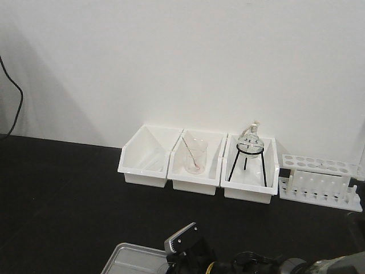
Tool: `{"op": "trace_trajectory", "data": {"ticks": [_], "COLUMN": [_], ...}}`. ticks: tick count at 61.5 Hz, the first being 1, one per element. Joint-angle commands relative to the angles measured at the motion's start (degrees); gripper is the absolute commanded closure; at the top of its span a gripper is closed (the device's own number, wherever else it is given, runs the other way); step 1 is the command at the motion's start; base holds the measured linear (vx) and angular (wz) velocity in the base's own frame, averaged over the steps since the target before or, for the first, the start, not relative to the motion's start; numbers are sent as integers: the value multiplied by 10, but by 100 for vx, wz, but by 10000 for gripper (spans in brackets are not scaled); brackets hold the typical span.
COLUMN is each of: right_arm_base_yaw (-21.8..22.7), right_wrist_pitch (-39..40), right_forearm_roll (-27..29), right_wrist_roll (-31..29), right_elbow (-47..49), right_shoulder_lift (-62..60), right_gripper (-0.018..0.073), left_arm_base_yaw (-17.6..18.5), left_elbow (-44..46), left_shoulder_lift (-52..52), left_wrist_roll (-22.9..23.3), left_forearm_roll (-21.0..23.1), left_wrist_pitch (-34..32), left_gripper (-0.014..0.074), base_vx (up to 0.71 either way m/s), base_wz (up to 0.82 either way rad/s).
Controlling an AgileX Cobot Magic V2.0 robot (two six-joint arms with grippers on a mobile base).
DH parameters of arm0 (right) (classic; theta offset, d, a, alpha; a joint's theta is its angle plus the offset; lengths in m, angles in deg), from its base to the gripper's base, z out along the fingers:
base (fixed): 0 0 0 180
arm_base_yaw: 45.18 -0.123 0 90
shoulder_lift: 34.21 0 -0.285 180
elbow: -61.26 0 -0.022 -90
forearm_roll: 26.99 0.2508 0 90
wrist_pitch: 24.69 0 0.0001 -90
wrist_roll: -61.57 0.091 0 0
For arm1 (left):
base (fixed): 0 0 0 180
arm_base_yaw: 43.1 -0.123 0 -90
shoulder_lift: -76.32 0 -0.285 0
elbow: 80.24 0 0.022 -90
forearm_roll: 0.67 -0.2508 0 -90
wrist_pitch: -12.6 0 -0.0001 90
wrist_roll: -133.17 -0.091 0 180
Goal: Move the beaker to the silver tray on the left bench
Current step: 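Open the right gripper to release the beaker on the tray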
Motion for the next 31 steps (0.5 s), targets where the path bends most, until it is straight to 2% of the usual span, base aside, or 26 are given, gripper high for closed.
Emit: {"op": "trace_trajectory", "data": {"ticks": [1,20,26,31], "right_arm_base_yaw": [1,1,1,1], "right_wrist_pitch": [35,30,32,39], "right_forearm_roll": [6,6,-6,-66], "right_wrist_roll": [1,7,55,110], "right_elbow": [12,11,11,11], "right_shoulder_lift": [-45,-102,-146,-205], "right_gripper": [-34,-34,-34,-34], "left_arm_base_yaw": [3,3,3,3], "left_elbow": [-10,-10,-10,-10], "left_shoulder_lift": [5,5,5,5], "left_wrist_roll": [0,0,0,0], "left_forearm_roll": [3,3,3,3], "left_wrist_pitch": [-48,-48,-48,-48], "left_gripper": [595,595,595,595], "base_vx": [0,0,0,0], "base_wz": [0,0,0,0]}}
